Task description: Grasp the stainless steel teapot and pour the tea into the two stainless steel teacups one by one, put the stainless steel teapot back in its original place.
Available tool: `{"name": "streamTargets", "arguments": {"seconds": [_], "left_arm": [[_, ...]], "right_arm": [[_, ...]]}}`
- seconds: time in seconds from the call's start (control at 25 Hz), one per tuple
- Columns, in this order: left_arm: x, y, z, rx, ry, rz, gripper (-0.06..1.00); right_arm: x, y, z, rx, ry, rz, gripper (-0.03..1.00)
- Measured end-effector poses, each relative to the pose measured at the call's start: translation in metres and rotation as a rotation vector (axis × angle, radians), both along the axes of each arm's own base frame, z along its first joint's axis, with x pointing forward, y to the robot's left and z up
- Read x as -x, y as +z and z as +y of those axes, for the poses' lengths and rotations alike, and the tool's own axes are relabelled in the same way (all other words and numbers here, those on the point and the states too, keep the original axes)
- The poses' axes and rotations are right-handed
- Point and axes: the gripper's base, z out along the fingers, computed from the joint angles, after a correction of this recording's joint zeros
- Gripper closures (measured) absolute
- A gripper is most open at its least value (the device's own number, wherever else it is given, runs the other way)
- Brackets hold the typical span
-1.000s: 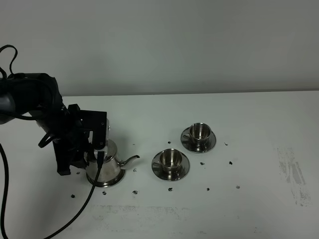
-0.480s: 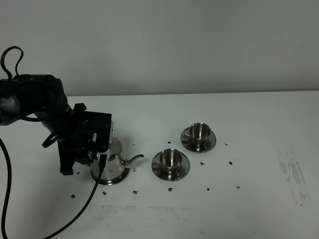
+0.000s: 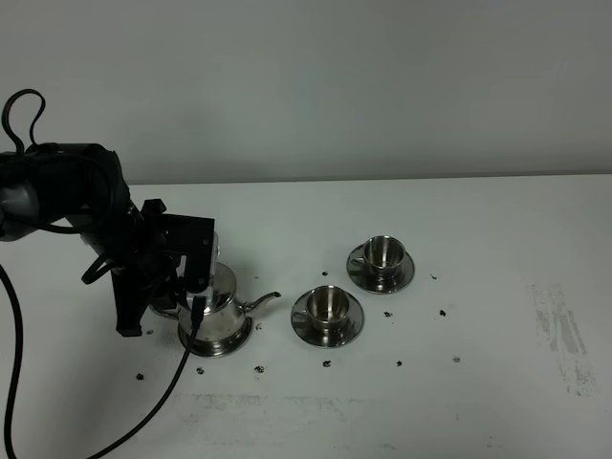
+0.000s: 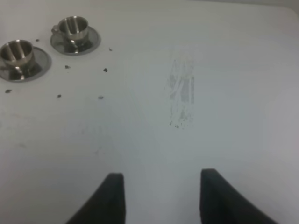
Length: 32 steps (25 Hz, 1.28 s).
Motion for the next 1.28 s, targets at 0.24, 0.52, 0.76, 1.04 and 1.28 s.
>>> {"name": "streamTargets", "arguments": {"seconds": [0.24,0.52,0.76,1.04,1.28], "left_arm": [[0.001,0.003,-0.001,0.016,0.008,-0.003,0.73],[0.008,0.036,0.000,0.030,0.005,-0.054,0.73],[0.012,0.062,0.001,0.037,-0.004,-0.075,0.73],[-0.007,0.092,-0.004,0.055,-0.011,-0.171,0.73],[-0.025,0.078,-0.023,-0.005,-0.080,-0.190,0.73]], "right_arm": [[0.000,0.000,0.000,0.000,0.000,0.000,0.61],[0.000,0.000,0.000,0.000,0.000,0.000,0.61],[0.000,0.000,0.000,0.000,0.000,0.000,0.61],[0.000,0.000,0.000,0.000,0.000,0.000,0.61],[0.000,0.000,0.000,-0.001,0.001,0.000,0.61]]}}
